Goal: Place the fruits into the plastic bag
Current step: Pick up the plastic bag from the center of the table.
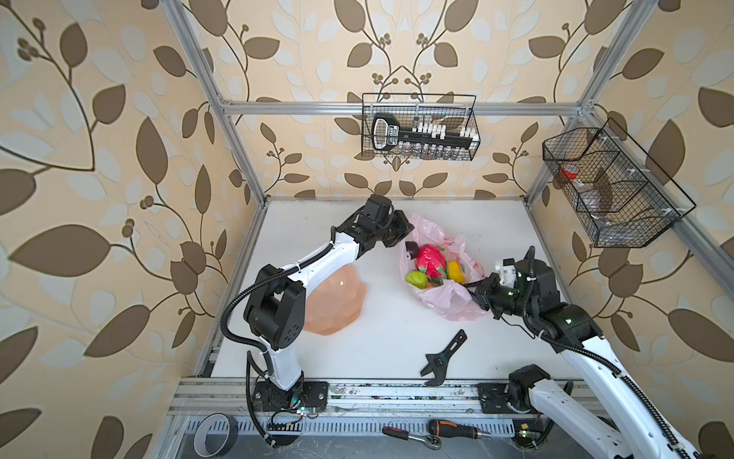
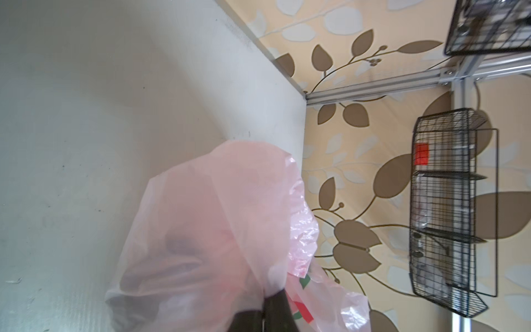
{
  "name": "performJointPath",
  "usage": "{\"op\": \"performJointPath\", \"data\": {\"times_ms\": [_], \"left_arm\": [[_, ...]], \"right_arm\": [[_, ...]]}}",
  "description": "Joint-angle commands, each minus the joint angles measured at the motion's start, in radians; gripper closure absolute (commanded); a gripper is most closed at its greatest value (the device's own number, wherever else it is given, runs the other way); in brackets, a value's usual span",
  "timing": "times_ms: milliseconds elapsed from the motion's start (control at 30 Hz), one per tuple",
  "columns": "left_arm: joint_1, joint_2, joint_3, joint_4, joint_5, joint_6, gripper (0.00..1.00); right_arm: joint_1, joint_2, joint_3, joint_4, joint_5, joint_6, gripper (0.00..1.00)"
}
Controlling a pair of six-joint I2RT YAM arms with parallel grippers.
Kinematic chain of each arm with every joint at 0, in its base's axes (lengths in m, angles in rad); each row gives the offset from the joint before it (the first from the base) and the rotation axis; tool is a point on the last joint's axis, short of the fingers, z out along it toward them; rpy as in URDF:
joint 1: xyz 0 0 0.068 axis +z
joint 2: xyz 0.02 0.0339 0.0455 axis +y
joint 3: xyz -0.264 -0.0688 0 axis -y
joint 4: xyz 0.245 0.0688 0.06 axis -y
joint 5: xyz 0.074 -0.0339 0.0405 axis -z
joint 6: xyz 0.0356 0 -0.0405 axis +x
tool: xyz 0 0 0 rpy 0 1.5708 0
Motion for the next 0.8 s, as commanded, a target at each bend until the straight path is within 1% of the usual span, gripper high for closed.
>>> {"op": "performJointPath", "data": {"times_ms": [0,200,300,400,567,767], "left_arm": [[0.017,-0.078,0.09,0.036,0.078,-0.038,1.0],[0.031,-0.078,0.165,0.029,0.114,-0.067,1.0],[0.046,-0.077,0.185,0.042,0.138,-0.101,1.0],[0.056,-0.079,0.195,0.068,0.159,-0.141,1.0],[0.077,-0.078,0.172,0.175,0.197,-0.272,1.0],[0.112,-0.07,0.191,0.238,0.226,-0.362,1.0]], "right_arm": [[-0.046,0.031,0.036,-0.07,-0.073,-0.121,1.0],[-0.144,0.095,0.076,-0.098,-0.127,-0.229,1.0],[-0.169,0.128,0.114,-0.149,-0.113,-0.305,1.0],[-0.171,0.155,0.148,-0.193,-0.082,-0.372,1.0],[-0.171,0.172,0.183,-0.229,-0.028,-0.45,1.0],[-0.155,0.161,0.22,-0.155,-0.08,-0.467,1.0]]}}
